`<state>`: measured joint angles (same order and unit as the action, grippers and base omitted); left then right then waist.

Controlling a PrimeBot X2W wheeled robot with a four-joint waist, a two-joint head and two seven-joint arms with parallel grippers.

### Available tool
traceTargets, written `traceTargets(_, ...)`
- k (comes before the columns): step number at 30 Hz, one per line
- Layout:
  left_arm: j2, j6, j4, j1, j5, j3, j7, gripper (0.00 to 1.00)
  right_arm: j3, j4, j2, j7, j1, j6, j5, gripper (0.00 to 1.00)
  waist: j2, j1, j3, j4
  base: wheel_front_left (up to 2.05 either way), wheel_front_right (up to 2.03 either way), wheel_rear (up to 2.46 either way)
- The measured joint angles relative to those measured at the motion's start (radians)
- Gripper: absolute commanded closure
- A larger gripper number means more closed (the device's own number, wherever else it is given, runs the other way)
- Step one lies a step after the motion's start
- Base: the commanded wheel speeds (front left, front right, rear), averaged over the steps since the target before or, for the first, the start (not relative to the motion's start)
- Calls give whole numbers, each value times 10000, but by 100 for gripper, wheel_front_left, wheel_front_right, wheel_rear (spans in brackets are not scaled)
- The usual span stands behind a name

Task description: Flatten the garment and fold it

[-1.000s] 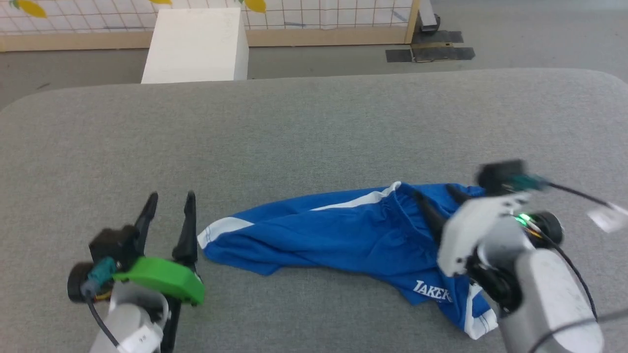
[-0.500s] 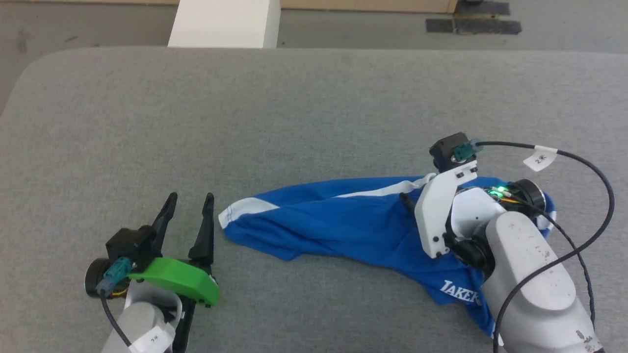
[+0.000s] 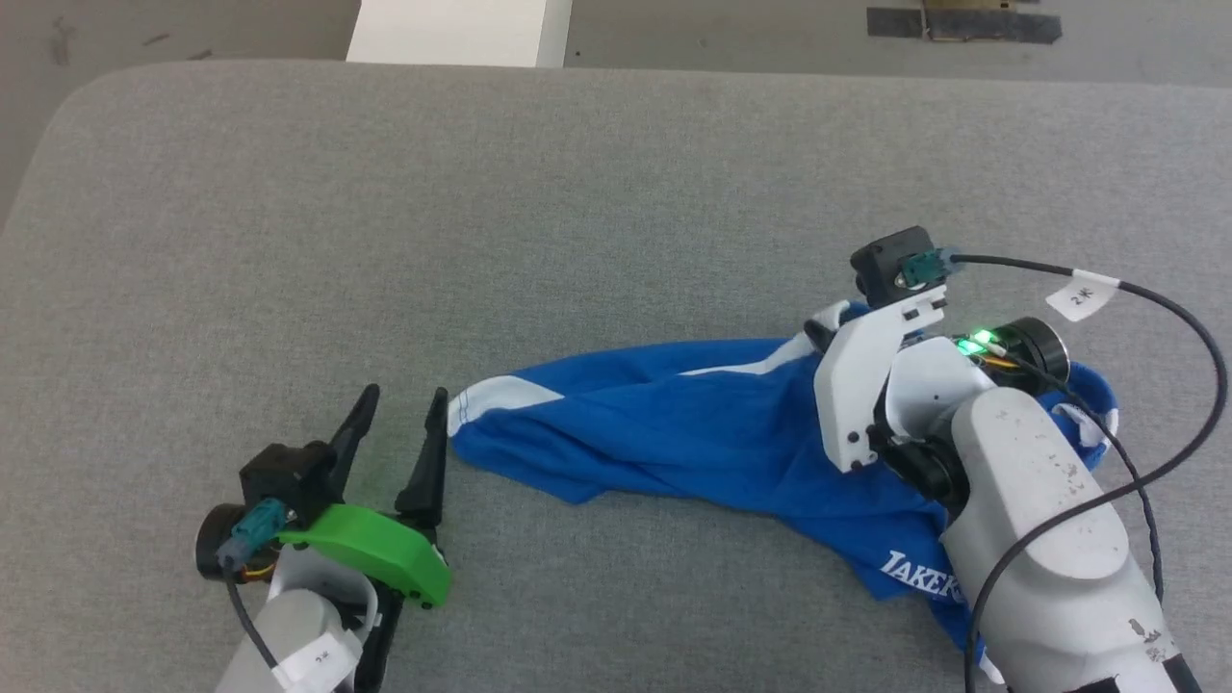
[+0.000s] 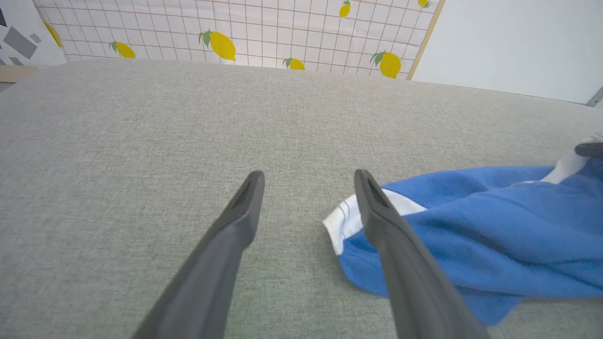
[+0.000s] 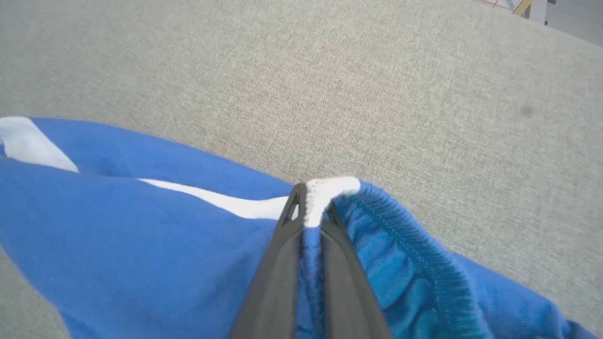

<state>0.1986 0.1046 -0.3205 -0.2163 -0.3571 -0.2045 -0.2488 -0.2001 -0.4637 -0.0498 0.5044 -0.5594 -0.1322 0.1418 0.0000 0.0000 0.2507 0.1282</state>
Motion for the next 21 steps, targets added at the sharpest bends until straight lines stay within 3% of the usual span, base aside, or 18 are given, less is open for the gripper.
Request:
traceTargets(5,-2,4,-2,-7,-255,-153,932,0,171,690,0,-387,193,0,265,100,0,0,-174,-64,0,0,0)
traceTargets(13,127,-192,-276,-571,-876,-186,3630,0,-71,1549,0,-351,735,0,474,100,0,0,-172,-385,0,0,0)
traceTargets(14,159,-251,-349,-632,-913,-186,3862,26,-117,1601,-4,-351,738,0,522,100,0,0,-161,-424,0,0,0)
traceTargets(15,182,-293,-397,-674,-963,-165,4010,70,-169,1662,-4,-353,741,0,604,100,0,0,-147,-476,0,0,0)
traceTargets(16,198,-349,-401,-702,-1034,-109,4077,100,-245,1712,2,-353,742,0,669,100,0,0,-132,-535,0,0,0)
traceTargets(21,178,-353,-117,-720,-1208,-56,4073,100,-261,1795,-10,-385,777,0,694,100,0,1,-35,-698,0,0,0)
